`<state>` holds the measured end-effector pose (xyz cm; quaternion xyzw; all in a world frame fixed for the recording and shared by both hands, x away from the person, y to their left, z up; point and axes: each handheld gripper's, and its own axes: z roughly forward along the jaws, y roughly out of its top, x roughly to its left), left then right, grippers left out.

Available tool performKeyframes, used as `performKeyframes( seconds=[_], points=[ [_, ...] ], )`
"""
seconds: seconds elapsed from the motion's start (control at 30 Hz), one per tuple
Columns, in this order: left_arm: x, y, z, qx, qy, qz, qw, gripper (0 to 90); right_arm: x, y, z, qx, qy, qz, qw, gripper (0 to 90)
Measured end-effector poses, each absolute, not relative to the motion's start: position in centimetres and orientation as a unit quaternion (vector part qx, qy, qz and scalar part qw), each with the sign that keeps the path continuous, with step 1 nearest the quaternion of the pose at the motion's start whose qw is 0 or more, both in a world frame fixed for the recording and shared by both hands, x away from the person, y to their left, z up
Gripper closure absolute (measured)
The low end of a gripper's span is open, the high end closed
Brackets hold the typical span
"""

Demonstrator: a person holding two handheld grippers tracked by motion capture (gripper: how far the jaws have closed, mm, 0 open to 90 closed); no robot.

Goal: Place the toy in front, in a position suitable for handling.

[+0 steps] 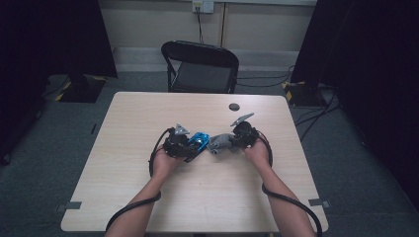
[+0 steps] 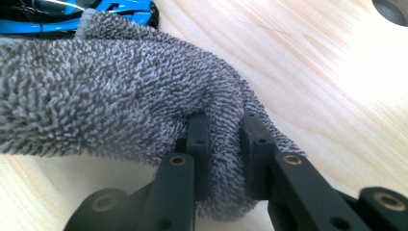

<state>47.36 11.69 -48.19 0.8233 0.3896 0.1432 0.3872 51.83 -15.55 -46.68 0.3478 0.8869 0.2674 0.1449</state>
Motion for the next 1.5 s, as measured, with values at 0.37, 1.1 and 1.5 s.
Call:
performKeyframes(
  seconds=[0.37, 1.1, 1.5],
  points=[
    [47.3, 11.7, -48.2, 0.822, 0.392, 0.143, 0.387, 44.3, 51.9, -17.3, -46.6, 0.369, 0.877, 0.266, 0.155, 76.6],
    [47.4, 11.6, -48.1, 0.823, 0.394, 0.139, 0.384, 44.2, 48.6, -20.0, -44.5, 0.342, 0.874, 0.307, 0.16, 76.6],
    [47.5, 11.6, -48.0, 0.823, 0.396, 0.139, 0.382, 44.2, 46.0, -19.4, -44.2, 0.295, 0.887, 0.324, 0.147, 76.7]
  ],
)
